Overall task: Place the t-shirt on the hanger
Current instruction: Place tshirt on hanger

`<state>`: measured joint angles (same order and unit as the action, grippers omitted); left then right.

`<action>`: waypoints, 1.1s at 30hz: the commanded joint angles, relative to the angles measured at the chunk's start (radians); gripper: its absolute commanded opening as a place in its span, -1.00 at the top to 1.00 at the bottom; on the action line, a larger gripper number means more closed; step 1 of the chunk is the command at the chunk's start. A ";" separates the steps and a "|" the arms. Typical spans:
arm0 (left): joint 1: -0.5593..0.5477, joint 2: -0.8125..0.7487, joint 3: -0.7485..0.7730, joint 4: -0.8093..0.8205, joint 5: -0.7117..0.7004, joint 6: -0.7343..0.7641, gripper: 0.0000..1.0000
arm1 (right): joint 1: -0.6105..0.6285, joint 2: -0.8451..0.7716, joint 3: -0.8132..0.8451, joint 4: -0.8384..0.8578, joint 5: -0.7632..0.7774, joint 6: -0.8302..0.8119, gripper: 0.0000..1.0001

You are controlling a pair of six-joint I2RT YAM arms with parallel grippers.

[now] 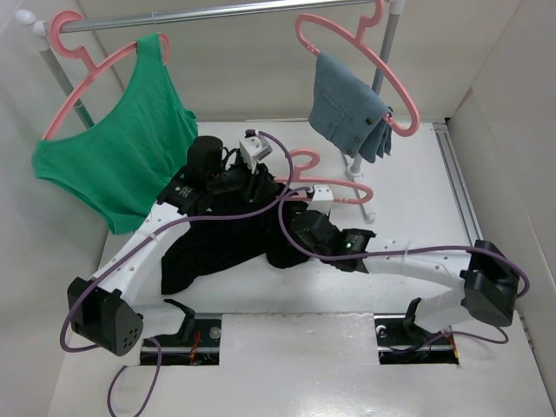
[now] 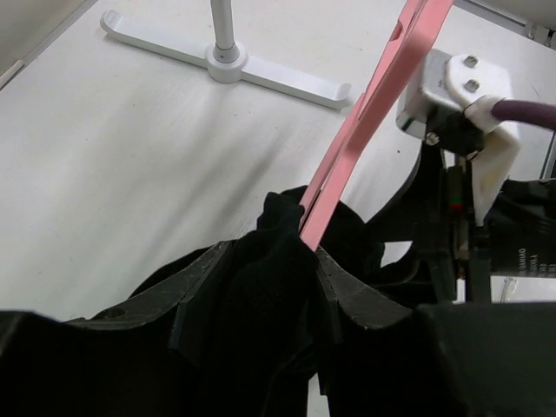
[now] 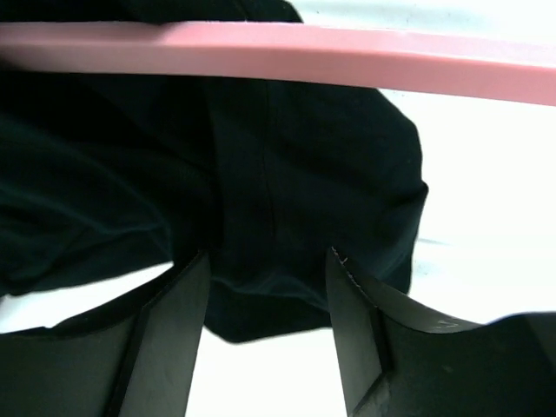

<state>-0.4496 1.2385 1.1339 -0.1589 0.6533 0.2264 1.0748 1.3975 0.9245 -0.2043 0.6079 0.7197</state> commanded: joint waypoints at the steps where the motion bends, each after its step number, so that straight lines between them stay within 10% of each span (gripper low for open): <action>1: 0.005 -0.045 0.007 0.059 0.028 -0.019 1.00 | 0.005 0.024 0.068 0.068 0.050 0.029 -0.19; 4: 0.005 -0.054 0.007 0.059 0.037 -0.029 1.00 | 0.005 0.069 0.080 0.068 0.059 0.040 -0.11; 8: 0.015 -0.054 -0.002 0.059 0.049 -0.038 1.00 | 0.005 0.089 0.059 0.057 0.059 0.082 1.00; 23: 0.084 -0.100 -0.066 -0.226 0.166 0.395 1.00 | -0.042 -0.651 -0.389 -0.361 0.110 0.307 1.00; 33: 0.094 -0.073 -0.085 -0.381 0.273 0.665 1.00 | -0.052 -0.970 -0.372 -0.725 0.178 0.346 1.00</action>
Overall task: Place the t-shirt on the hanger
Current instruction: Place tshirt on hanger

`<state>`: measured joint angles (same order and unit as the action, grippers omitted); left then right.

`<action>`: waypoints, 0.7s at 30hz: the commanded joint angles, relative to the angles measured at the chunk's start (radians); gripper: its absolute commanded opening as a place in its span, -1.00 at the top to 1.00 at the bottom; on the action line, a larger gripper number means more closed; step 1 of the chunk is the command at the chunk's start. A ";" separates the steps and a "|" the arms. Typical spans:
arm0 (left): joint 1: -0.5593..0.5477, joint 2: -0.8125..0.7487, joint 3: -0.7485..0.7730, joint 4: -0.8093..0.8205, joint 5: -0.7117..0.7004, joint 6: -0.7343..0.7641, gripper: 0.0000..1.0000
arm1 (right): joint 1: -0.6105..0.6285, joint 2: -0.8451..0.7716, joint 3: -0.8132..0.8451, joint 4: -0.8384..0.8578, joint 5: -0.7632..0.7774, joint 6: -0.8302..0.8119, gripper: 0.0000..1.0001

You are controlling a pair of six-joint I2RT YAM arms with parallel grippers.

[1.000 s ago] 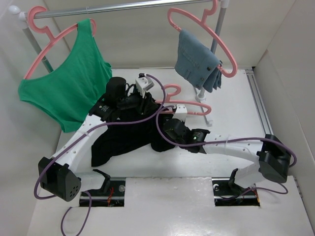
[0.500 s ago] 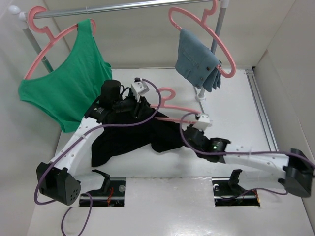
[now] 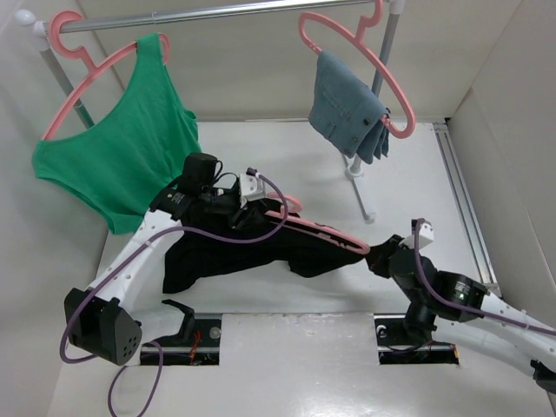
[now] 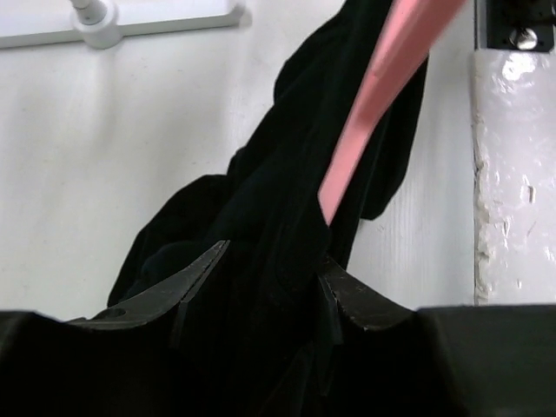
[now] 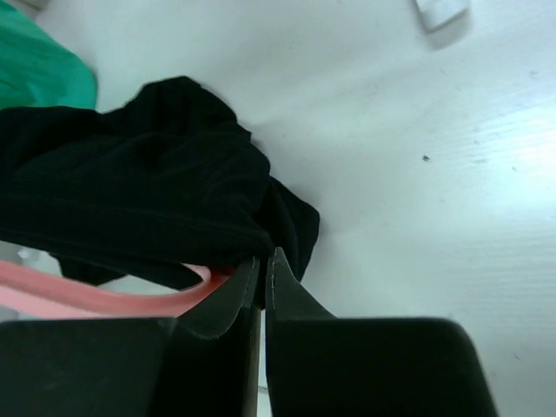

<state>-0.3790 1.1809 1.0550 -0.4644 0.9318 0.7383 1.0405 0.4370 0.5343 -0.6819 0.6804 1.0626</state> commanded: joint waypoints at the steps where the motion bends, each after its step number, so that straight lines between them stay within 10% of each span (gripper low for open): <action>1: 0.023 -0.015 -0.006 -0.086 -0.005 0.171 1.00 | -0.017 -0.009 0.038 -0.261 0.119 0.004 1.00; 15: -0.067 0.016 -0.052 0.023 -0.418 0.122 1.00 | -0.017 0.316 0.374 -0.118 0.033 -0.602 1.00; 21: -0.067 0.005 -0.006 -0.037 -0.231 0.188 1.00 | -0.017 0.397 0.386 0.216 -0.217 -0.879 1.00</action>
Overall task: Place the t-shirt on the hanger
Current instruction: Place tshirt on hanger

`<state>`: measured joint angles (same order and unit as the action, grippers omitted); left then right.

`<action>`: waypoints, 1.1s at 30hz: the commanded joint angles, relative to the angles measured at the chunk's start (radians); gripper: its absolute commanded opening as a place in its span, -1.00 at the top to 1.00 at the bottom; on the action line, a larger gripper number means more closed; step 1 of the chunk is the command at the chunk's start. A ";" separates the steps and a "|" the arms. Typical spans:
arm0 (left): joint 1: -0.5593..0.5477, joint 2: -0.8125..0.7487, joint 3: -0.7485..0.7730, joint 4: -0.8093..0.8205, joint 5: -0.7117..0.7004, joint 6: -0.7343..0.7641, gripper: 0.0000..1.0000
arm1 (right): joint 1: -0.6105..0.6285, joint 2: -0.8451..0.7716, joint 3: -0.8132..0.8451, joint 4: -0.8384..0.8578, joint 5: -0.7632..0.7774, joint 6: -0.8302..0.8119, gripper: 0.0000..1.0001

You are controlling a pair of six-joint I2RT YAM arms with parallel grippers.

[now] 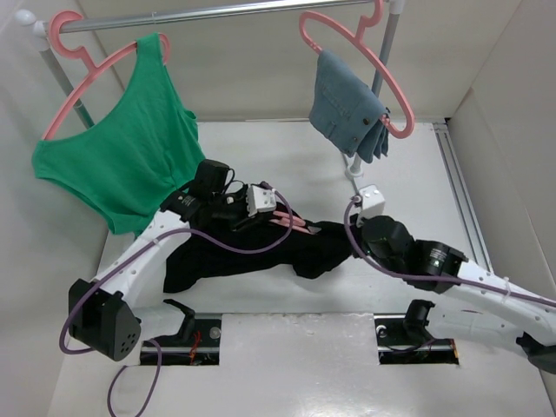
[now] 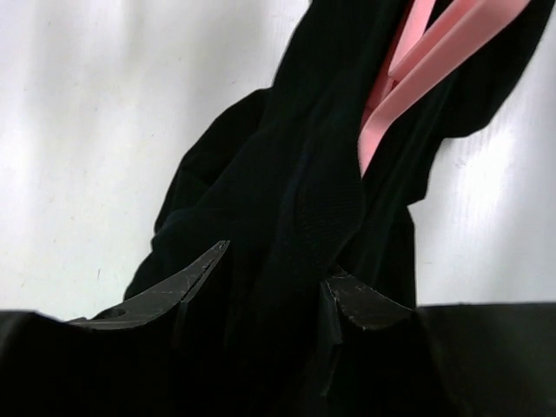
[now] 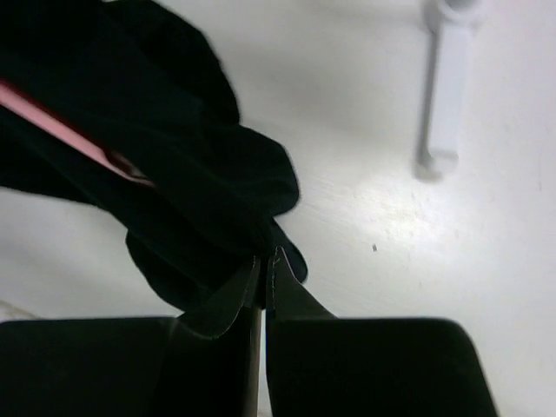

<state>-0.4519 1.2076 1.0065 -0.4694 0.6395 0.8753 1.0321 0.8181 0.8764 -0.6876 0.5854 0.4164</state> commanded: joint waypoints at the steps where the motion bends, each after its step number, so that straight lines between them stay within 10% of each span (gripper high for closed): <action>1: 0.005 -0.022 0.056 -0.053 0.096 0.071 1.00 | -0.009 0.050 0.055 0.268 -0.168 -0.323 1.00; 6: 0.005 0.001 0.158 -0.269 0.273 0.215 1.00 | -0.009 0.136 0.151 0.353 -0.278 -0.470 1.00; 14: 0.005 0.035 0.234 -0.324 0.341 0.209 1.00 | -0.161 0.211 0.302 0.204 -0.671 -0.648 -0.46; 33: 0.084 0.099 0.293 -0.167 0.364 -0.005 1.00 | -0.216 0.208 0.039 0.514 -0.954 -0.740 -0.59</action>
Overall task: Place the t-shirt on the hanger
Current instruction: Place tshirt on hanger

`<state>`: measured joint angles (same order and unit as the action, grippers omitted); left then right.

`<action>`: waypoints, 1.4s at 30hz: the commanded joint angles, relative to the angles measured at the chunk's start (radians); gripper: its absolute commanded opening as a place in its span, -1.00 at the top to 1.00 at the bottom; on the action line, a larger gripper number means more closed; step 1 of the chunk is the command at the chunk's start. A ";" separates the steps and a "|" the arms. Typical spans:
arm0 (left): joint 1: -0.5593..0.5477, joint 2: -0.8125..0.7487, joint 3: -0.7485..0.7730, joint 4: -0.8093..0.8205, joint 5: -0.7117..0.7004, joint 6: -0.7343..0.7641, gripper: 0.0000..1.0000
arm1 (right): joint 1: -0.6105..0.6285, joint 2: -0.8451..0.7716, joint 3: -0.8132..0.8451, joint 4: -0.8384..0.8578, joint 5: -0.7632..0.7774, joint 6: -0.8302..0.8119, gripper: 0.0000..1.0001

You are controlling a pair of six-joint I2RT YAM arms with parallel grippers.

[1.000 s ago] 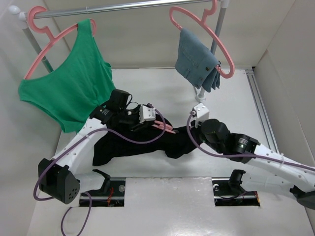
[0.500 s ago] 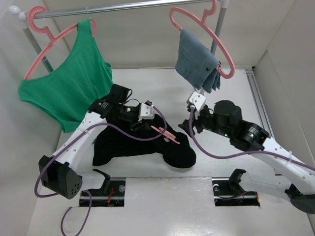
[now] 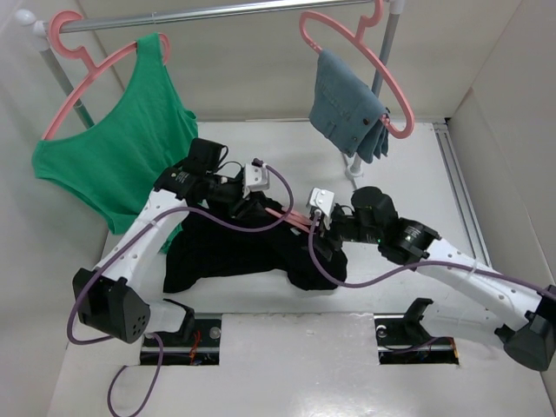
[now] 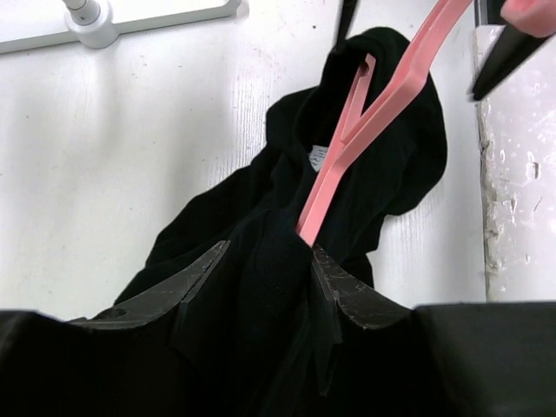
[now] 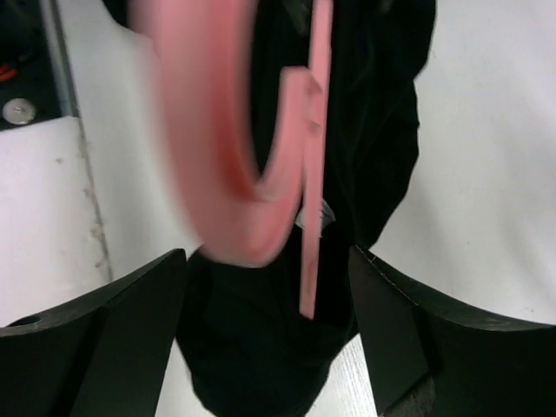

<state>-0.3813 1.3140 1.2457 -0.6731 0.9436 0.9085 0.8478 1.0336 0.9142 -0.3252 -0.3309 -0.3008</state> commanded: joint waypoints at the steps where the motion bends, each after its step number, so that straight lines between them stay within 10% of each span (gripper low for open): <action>1: 0.013 0.004 0.064 0.037 0.073 -0.039 1.00 | -0.042 0.009 0.002 0.173 -0.037 -0.023 -0.59; 7: 0.013 0.013 0.077 0.017 0.116 -0.048 1.00 | -0.087 0.126 -0.014 0.331 -0.014 0.011 -0.42; 18: 0.094 0.013 0.077 0.087 0.202 -0.158 1.00 | -0.119 0.152 -0.078 0.413 -0.042 0.061 0.52; 25: 0.085 0.011 -0.057 0.061 0.058 0.037 1.00 | -0.119 0.213 -0.118 0.413 -0.051 0.049 0.15; 26: 0.085 0.011 -0.069 0.047 0.058 0.059 1.00 | -0.130 0.232 -0.103 0.428 -0.051 0.040 -0.26; 29: 0.076 0.011 -0.095 0.095 0.049 0.023 1.00 | -0.164 0.328 -0.051 0.459 -0.051 0.057 -0.59; 32: 0.076 0.001 -0.127 0.243 -0.084 -0.083 1.00 | -0.252 0.503 0.089 0.447 -0.115 0.100 -0.70; 42: 0.067 0.010 -0.264 0.501 -0.468 -0.206 0.13 | -0.276 0.858 0.434 0.169 -0.004 0.074 -0.60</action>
<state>-0.3046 1.3369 1.0107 -0.2852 0.5739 0.7074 0.5640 1.8732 1.3029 -0.0727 -0.3576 -0.2119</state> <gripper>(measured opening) 0.422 0.802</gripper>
